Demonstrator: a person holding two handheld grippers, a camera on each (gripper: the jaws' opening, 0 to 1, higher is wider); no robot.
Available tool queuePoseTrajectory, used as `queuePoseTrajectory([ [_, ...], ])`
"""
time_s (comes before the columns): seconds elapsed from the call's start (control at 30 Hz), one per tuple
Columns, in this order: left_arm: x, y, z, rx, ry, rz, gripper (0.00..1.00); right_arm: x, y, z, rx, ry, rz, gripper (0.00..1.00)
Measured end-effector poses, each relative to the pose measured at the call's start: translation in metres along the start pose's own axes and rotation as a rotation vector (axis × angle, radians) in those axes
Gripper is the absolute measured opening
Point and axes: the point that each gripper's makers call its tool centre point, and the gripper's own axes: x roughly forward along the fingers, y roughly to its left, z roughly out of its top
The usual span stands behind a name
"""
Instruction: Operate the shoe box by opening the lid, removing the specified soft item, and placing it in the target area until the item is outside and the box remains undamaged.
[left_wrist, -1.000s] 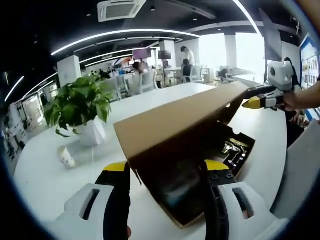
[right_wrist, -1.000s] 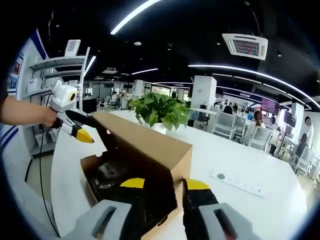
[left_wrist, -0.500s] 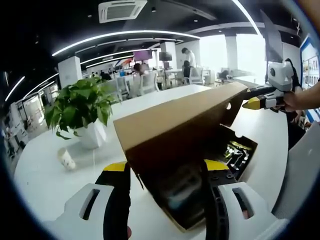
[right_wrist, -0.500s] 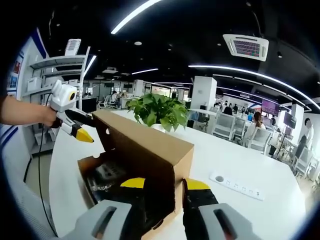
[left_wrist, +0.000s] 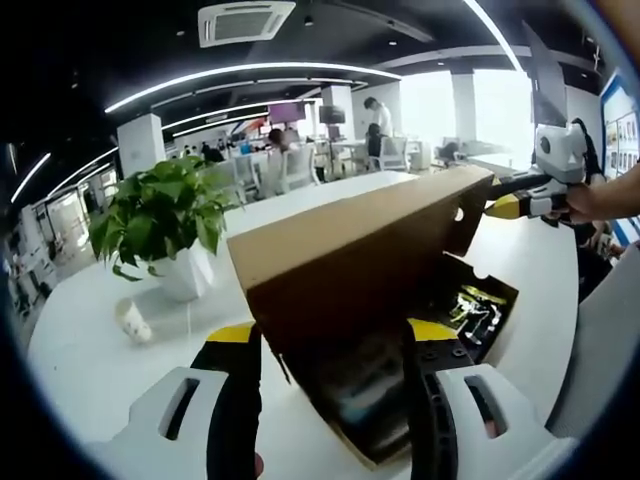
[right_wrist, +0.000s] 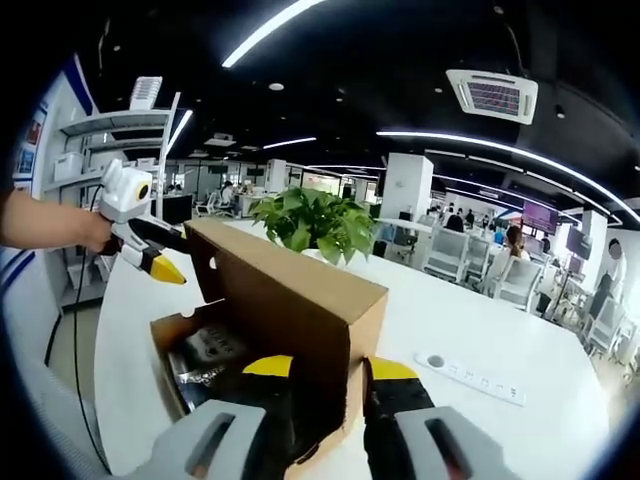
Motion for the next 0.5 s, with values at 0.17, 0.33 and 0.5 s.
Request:
queuePoseTrajectory([
  [0.17,0.0016,0.0016,0.0015,0.003,0.001,0.001,0.56,0.0018,-0.0015,0.0006,-0.004,0.000,-0.001,0.20],
  [0.33,0.0034,0.0036,0.0031,0.006,0.002,0.002,0.56,0.0038,-0.0036,0.0020,-0.004,-0.001,-0.003,0.20],
  [0.5,0.0054,0.0058,0.0049,0.002,-0.001,0.003,0.55,0.0060,-0.0057,0.0031,-0.003,-0.002,-0.005,0.20],
])
